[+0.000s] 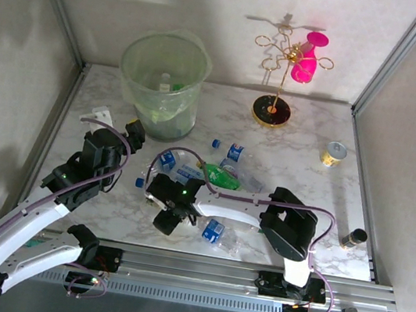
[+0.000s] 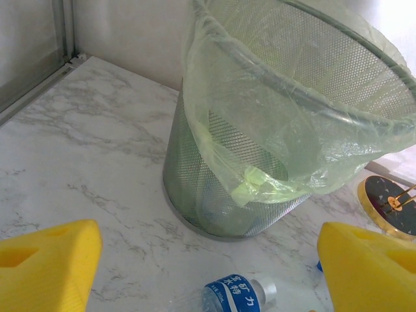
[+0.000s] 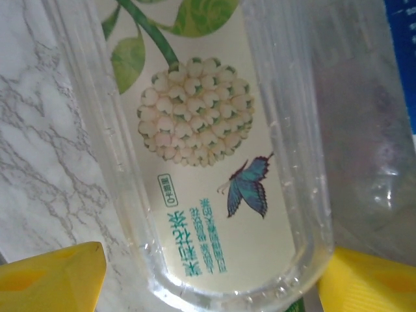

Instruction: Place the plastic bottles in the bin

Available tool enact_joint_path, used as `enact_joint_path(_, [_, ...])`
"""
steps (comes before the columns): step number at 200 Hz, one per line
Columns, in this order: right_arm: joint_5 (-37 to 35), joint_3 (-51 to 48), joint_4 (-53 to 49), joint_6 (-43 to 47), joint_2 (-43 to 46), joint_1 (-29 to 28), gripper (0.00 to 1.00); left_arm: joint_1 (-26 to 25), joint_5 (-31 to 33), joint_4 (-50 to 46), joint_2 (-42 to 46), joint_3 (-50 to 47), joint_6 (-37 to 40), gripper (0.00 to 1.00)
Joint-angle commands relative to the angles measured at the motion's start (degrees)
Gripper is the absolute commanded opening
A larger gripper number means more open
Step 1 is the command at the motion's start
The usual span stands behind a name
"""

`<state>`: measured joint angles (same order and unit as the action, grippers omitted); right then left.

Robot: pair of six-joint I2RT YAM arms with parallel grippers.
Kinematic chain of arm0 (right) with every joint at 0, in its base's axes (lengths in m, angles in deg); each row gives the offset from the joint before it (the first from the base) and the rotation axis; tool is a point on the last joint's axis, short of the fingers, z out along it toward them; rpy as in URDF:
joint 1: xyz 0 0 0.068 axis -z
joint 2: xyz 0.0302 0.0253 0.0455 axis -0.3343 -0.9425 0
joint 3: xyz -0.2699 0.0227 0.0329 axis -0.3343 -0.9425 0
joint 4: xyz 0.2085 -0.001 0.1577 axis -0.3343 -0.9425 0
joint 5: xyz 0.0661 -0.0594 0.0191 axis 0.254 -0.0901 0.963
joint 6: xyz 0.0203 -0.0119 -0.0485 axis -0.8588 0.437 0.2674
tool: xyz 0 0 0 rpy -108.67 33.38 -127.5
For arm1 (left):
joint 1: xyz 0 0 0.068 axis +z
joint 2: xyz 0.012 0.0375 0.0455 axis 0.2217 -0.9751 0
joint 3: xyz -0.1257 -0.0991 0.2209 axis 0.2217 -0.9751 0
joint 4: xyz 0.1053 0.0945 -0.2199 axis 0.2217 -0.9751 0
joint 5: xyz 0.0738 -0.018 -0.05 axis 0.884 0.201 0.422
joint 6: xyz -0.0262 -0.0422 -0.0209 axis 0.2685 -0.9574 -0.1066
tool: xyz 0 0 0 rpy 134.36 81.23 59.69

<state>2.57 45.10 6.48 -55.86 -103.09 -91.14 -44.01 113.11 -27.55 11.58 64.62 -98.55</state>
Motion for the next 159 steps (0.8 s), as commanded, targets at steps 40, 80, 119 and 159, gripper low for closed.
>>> enact_joint_path(40, [1.2, -0.9, 3.3, 0.7, -2.5, 1.3, 0.82, 0.0, 1.3, 0.9, 0.0, -0.6, 0.3, 0.86])
enact_joint_path(80, [1.8, -1.0, 4.5, 0.8, -3.1, 1.2, 0.71, 0.3, 0.8, 0.9, -0.2, -0.5, 0.3, 0.86])
enact_joint_path(119, [1.5, -1.4, 4.7, 0.9, -1.1, 1.3, 0.56, 0.3, 0.8, 0.9, 0.1, -0.6, 0.2, 0.86])
enact_joint_path(159, [0.5, -4.0, 7.6, 1.3, 5.1, 1.2, 0.46, 0.3, 0.5, 0.3, 0.2, 0.5, -0.4, 0.86])
